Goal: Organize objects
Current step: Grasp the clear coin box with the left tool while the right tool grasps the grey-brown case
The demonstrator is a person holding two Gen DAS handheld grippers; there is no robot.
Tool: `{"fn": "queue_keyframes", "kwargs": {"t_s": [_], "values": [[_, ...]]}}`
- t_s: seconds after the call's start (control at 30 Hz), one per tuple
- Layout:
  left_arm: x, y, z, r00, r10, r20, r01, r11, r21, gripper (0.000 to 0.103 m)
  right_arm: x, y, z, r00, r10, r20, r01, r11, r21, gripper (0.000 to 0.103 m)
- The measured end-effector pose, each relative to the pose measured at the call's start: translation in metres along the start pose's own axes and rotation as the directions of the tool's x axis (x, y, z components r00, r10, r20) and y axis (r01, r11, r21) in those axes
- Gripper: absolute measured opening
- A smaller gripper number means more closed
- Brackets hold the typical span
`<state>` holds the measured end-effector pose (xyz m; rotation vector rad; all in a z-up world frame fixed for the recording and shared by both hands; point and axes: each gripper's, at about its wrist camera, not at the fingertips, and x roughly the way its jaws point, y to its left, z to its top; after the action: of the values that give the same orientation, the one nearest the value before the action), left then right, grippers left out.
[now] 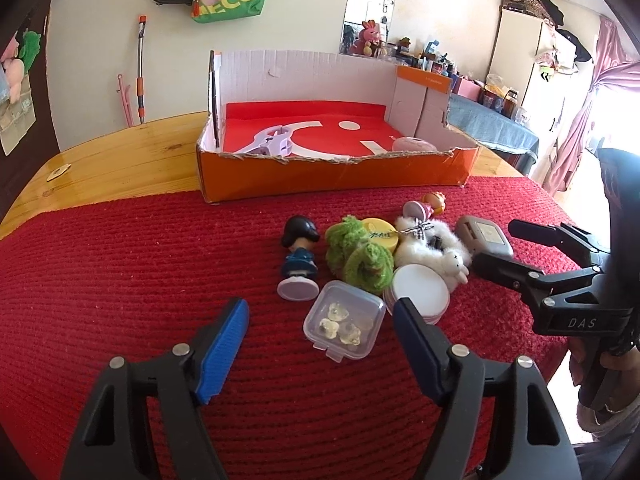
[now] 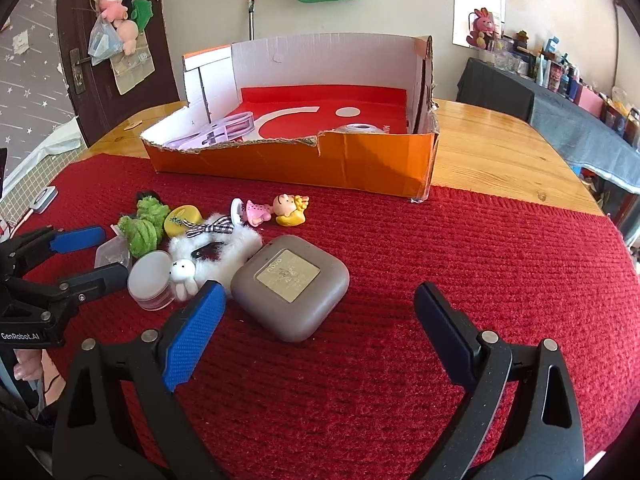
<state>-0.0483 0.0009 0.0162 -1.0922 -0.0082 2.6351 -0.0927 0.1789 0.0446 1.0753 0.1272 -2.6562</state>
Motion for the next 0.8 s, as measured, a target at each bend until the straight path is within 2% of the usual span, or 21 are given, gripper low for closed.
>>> {"fn": "queue_keyframes", "kwargs": {"t_s": [0.2, 0.3, 0.33, 0.37, 0.8], "values": [[0.001, -0.004, 0.001, 1.000, -0.025, 0.000, 0.025, 0.999, 0.019, 0.059, 0.006, 0.003, 0.002, 1.000, -0.002, -0.021, 0.001, 1.000, -0.015, 0.083], [0.001, -0.008, 0.000, 0.999, -0.040, -0.001, 0.040, 0.998, 0.039, 0.041, 0.005, 0.005, 0.002, 1.000, 0.014, -0.014, -0.015, 1.000, -0.024, 0.074], [0.000, -0.009, 0.000, 0.999, -0.046, -0.002, 0.046, 0.998, 0.046, 0.041, 0.005, 0.006, 0.002, 0.999, 0.030, -0.013, -0.030, 0.999, -0.026, 0.065], [0.000, -0.010, 0.000, 0.999, -0.050, -0.002, 0.050, 0.998, 0.047, 0.041, 0.005, 0.007, 0.001, 0.999, 0.038, -0.009, -0.039, 0.999, -0.033, 0.060], [-0.010, -0.019, 0.003, 0.998, -0.049, 0.026, 0.047, 0.996, 0.070, 0.041, -0.007, 0.009, 0.002, 0.997, 0.076, 0.028, -0.075, 0.996, -0.042, 0.059]]}}
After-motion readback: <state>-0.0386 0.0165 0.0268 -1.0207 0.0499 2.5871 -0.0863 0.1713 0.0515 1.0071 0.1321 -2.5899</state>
